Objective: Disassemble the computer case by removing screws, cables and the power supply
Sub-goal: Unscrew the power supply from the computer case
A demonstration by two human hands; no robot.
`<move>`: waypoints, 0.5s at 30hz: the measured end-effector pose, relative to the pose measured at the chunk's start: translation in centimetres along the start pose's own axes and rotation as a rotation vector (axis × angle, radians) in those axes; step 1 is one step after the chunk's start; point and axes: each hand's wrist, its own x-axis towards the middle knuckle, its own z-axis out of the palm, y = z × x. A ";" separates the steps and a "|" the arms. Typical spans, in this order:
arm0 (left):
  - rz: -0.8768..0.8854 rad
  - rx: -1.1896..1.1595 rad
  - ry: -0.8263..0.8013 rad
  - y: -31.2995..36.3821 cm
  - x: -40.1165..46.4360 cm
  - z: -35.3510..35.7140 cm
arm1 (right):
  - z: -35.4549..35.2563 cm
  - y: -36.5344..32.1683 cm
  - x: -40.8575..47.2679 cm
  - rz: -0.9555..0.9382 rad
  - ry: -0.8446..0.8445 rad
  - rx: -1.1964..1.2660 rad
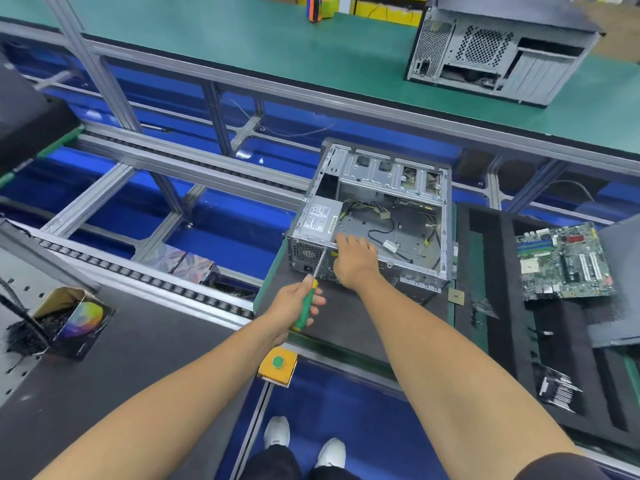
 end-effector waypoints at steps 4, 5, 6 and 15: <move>0.051 0.087 0.018 0.0 0.3 -0.5 | -0.1 0.3 0.3 -0.023 -0.037 -0.009; 0.081 0.104 0.025 0.0 0.4 -0.5 | -0.2 0.4 0.5 -0.035 -0.049 -0.017; 0.104 0.112 0.036 -0.1 0.5 -0.5 | -0.3 0.6 0.7 -0.051 -0.060 -0.022; 0.194 0.168 0.109 -0.7 1.0 -1.3 | -0.5 1.4 0.9 -0.128 0.030 0.087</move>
